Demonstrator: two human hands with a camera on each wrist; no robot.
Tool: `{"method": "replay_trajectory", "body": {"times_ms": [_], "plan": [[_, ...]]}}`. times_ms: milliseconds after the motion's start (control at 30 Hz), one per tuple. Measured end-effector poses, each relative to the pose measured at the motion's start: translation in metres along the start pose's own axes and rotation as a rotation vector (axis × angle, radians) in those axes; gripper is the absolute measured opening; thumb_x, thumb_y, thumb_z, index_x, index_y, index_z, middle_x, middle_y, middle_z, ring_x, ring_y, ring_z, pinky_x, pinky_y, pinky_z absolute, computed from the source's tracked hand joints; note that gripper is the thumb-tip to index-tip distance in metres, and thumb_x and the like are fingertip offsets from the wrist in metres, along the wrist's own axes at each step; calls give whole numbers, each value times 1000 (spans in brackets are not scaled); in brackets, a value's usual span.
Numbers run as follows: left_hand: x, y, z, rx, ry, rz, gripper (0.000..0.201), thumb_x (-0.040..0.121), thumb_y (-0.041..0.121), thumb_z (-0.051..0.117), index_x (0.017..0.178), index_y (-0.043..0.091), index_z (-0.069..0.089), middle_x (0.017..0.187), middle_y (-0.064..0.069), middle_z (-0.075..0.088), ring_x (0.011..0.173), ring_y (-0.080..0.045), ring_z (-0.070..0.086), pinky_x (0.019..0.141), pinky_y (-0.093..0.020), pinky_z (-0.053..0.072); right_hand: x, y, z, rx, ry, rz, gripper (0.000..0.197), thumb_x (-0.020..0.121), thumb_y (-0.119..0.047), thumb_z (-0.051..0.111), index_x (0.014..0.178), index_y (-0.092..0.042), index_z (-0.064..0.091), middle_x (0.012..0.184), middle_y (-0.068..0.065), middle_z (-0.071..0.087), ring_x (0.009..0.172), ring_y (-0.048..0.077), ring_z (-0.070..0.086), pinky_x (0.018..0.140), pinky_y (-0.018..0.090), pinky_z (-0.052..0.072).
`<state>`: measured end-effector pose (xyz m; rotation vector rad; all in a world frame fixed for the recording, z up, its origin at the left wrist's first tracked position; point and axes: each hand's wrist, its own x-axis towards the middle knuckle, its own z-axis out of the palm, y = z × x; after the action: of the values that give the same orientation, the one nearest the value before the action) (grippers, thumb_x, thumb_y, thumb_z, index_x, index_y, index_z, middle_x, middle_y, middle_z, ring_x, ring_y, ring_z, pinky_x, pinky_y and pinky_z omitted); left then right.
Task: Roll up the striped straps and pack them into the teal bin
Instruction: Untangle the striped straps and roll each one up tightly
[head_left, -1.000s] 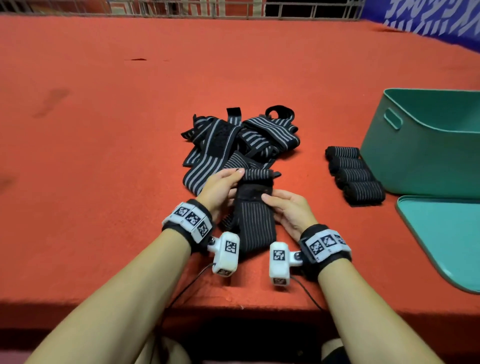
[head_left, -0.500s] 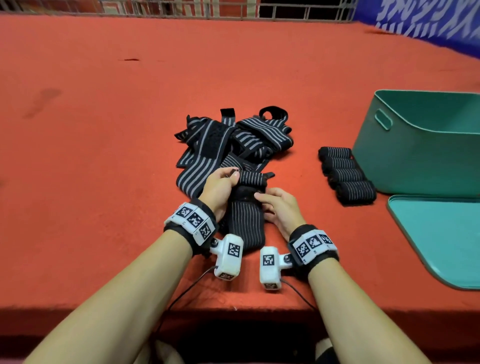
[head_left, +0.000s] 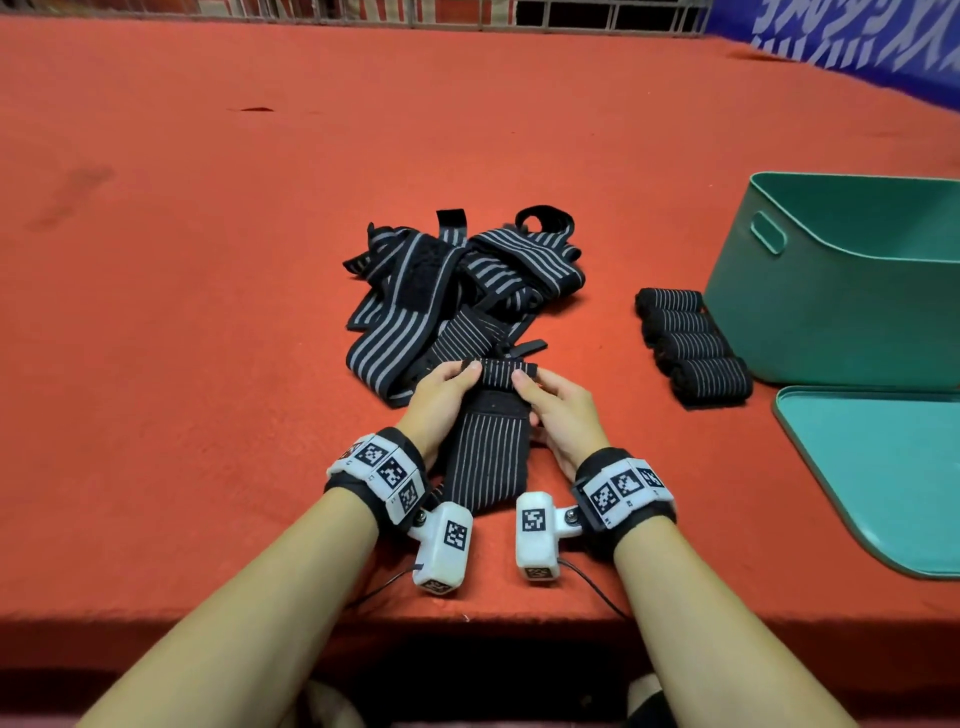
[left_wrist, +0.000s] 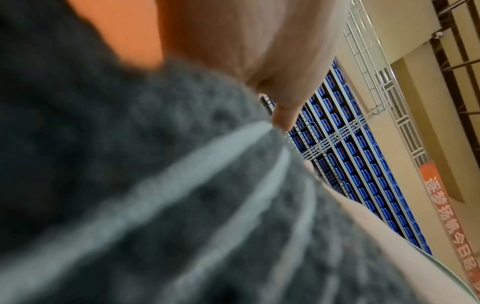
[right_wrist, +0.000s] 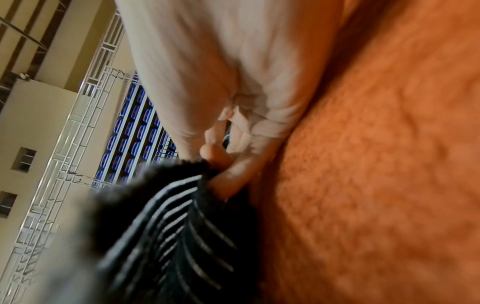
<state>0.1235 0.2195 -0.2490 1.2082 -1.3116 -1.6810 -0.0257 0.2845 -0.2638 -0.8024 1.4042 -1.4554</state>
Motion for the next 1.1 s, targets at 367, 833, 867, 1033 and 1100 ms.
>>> {"method": "replay_trajectory", "body": {"times_ms": [367,833,867,1033,1100], "plan": [[-2,9,-3,32,-62,-61,43,98,40,64,117,3,69,113,-14,75,110,-30,71,96,-38,55,-9,-9,3,106,-27,3,31,94,1,66,120,-13,74,110,10,77,91,21,74,66,30,60],[-5,9,10,-96,34,36,35,102,21,55,132,3,53,122,-17,65,107,-24,63,102,-42,48,-8,-15,4,215,-10,83,23,101,-28,60,103,-13,76,89,4,77,80,19,71,71,36,53],[-5,7,12,-104,37,21,37,102,21,54,133,2,52,120,-17,64,106,-23,63,100,-41,48,-8,-14,4,216,-4,77,21,101,-25,60,103,-13,77,88,4,77,80,18,71,71,35,53],[-7,2,18,-142,11,-3,38,103,28,55,132,5,45,117,-11,60,108,-22,61,102,-40,48,-4,-10,8,85,36,68,23,98,-17,57,86,-13,77,78,0,71,75,17,64,60,29,48],[-7,1,18,-91,13,30,35,104,30,56,127,8,43,117,-9,59,109,-20,61,103,-38,48,-3,-9,8,36,18,75,24,99,-20,56,96,-8,77,85,3,72,79,17,65,58,28,46]]}}
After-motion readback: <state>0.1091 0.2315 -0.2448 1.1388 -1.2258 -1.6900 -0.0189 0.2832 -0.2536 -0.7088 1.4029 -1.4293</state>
